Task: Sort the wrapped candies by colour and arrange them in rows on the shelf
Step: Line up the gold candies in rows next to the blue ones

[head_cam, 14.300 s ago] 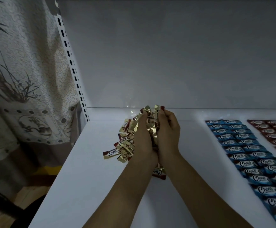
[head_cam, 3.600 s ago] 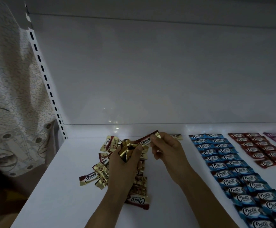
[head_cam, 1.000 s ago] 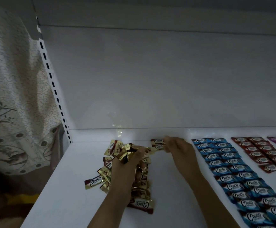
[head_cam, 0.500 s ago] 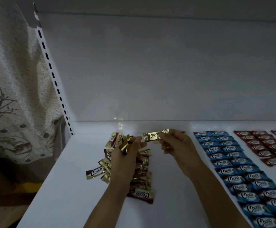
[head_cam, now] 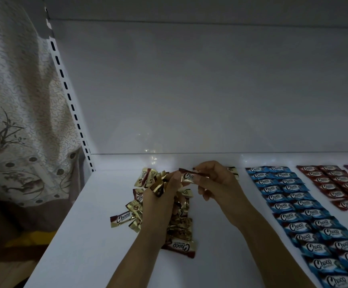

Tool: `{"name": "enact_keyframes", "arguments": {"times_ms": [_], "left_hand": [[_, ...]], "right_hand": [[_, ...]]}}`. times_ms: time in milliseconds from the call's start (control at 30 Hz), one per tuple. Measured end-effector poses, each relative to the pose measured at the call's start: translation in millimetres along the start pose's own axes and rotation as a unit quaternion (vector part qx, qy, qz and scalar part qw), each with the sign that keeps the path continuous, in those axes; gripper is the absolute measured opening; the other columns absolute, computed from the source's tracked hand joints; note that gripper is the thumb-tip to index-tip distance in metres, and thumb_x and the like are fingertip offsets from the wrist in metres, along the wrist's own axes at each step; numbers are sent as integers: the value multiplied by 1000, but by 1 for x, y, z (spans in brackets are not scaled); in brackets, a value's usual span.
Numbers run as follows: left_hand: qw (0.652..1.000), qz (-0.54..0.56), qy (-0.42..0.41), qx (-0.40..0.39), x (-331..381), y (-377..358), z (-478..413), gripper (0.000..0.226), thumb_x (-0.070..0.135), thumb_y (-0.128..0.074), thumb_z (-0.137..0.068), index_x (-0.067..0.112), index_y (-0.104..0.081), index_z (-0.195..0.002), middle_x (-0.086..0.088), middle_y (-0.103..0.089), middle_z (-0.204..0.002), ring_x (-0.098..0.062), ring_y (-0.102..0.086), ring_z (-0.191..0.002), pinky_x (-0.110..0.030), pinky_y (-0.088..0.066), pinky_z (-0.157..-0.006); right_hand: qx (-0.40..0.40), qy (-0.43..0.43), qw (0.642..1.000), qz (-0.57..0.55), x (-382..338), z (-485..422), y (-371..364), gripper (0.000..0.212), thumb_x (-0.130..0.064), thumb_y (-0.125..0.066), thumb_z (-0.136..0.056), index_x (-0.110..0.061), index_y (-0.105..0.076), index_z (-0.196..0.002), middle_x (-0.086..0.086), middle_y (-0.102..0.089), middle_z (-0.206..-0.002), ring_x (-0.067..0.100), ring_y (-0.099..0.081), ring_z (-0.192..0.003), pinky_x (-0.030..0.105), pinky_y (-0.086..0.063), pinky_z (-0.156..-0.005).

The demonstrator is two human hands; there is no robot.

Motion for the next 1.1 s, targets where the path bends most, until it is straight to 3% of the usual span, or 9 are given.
{"name": "enact_keyframes", "arguments": {"times_ms": [167, 267, 367, 433, 500, 600, 800, 900, 1100], "left_hand": [[999, -30, -21, -8, 2, -1, 0, 24, 11, -66, -87, 22, -66, -65, 2, -59, -50, -8, -50, -44, -17, -39, -42], [1000, -19, -9, 13, -3, 4, -3, 24, 14, -67, -87, 24, -68, -65, 1, -61, -53, -10, -53, -48, -18, -41, -43], [1000, -16, -20, 15, -2, 5, -4, 22, 19, -63, -90, 30, -72, -73, -8, -67, -64, -13, -53, -52, -21, -41, -44], [1000, 3, -13, 15, -3, 6, -4, 16, 15, -60, -92, 21, -72, -83, -9, -64, -64, -13, -50, -50, -21, -38, -41], [1000, 24, 2, 7, -6, 5, -6, 12, 9, -58, -92, 10, -69, -95, -4, -62, -65, -12, -45, -49, -20, -35, -40], [998, 60, 27, -3, -11, 3, -6, 21, 1, -55, -91, 12, -66, -104, 0, -69, -80, -11, -47, -57, -22, -38, -49], [987, 150, 65, -11, -13, -1, -6, 28, 0, -50, -94, 15, -61, -114, 1, -72, -103, -12, -62, -83, -21, -52, -64], [973, 214, 87, -13, -16, -3, -6, 26, 4, -45, -98, 8, -57, -122, -12, -70, -109, -20, -70, -86, -29, -55, -73], [984, 156, 85, -27, -11, -6, -2, 8, 23, -55, -97, 18, -59, -100, -2, -73, -91, -11, -72, -74, -22, -55, -56]], "right_hand": [[20, -4, 999, -39, 3, -2, 2, 24, 6, -64, -81, -7, -62, -101, 5, -65, -70, 15, -60, -62, 25, -47, -51], [18, -7, 999, -38, 3, -2, 0, 16, 1, -62, -84, -8, -68, -96, 7, -68, -76, 15, -64, -66, 23, -50, -56], [122, -14, 992, 31, 10, -4, 28, 11, -6, -63, -88, -14, -68, -95, 5, -70, -81, 10, -63, -63, 19, -47, -55], [187, -40, 947, 257, 16, -4, 52, 12, -16, -63, -89, -17, -65, -101, 7, -70, -95, 11, -62, -72, 23, -47, -63], [180, -90, 858, 472, 25, -2, 62, 26, -27, -58, -92, -20, -60, -117, 4, -64, -114, 19, -60, -96, 27, -43, -76], [188, -91, 811, 547, 24, 2, 61, 39, -33, -55, -92, -21, -49, -129, 5, -52, -127, 23, -52, -112, 33, -44, -85], [128, 46, 792, 596, 8, 0, 34, 15, -23, -54, -89, -25, -66, -97, -6, -64, -98, 12, -59, -90, 21, -42, -70], [84, 53, 787, 609, 13, -1, 23, 19, -23, -51, -92, -26, -67, -102, -8, -63, -102, 9, -55, -93, 17, -36, -71], [92, 62, 798, 592, 16, -2, 26, 21, -22, -52, -93, -26, -66, -108, -7, -64, -109, 9, -53, -100, 17, -35, -77]]}}
Point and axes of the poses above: each hand's wrist, its own z-axis away from the middle knuckle, its own y-axis out of the back of the hand, x = y × z, the point moved 8 cm from there along -z, towards the middle knuckle
